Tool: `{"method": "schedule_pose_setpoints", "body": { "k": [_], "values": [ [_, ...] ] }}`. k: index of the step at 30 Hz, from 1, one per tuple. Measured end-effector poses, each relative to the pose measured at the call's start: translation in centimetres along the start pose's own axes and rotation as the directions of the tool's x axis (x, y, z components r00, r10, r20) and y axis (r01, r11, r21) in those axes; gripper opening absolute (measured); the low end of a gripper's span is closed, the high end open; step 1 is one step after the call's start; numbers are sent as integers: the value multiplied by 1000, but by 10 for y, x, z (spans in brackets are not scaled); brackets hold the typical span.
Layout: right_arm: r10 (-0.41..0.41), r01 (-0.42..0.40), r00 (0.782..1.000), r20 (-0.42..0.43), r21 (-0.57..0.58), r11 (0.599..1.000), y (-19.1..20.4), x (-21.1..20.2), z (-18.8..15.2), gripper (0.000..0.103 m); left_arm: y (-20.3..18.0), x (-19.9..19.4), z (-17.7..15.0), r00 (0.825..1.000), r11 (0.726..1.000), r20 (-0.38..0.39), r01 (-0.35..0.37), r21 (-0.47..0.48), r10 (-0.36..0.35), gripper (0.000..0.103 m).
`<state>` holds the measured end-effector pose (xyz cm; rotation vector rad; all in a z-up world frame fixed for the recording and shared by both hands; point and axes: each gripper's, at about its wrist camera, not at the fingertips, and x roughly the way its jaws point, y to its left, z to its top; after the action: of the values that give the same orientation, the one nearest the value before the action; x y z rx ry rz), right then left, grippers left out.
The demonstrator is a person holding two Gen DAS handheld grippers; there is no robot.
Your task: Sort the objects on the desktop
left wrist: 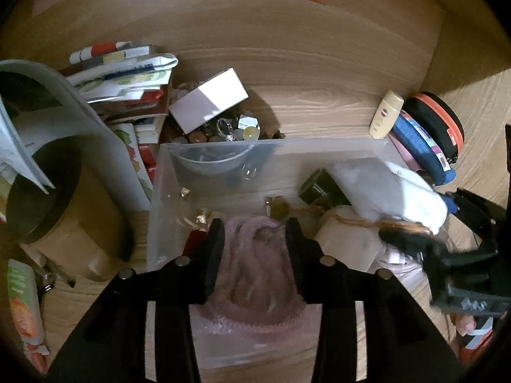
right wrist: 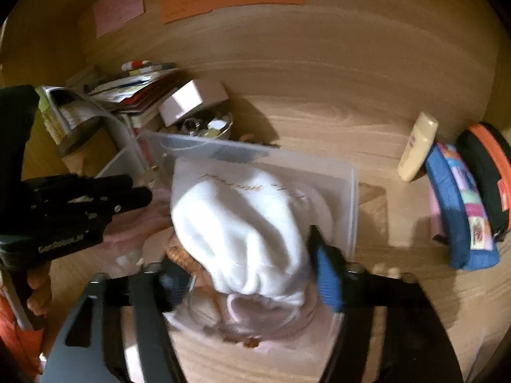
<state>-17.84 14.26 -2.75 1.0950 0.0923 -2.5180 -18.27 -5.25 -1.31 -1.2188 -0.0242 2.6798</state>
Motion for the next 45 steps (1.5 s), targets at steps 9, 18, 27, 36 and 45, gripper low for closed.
{"method": "schedule_pose_setpoints", "body": {
  "k": [9,18,27,36,45],
  "values": [
    [11,-10,1000,12,-35,999,13,-19,-11,78,-1,-27,-5,996,998,64,-61,-32,63,89],
    [8,-9,997,74,9,1000,8,-48,-23,86,-2,-50,-18,980,984,94,-169,-63,175,96],
    [-7,2,994,111,46,999,0,-64,-34,87,-13,-53,-41,973,977,107,-195,-91,204,96],
    [-13,10,992,125,28,1000,4,-76,-44,87,-35,-58,-50,974,984,140,-170,-54,177,96],
    [4,-7,993,121,25,1000,3,-76,-45,87,-42,-57,-56,976,986,139,-160,-52,166,96]
  ]
}}
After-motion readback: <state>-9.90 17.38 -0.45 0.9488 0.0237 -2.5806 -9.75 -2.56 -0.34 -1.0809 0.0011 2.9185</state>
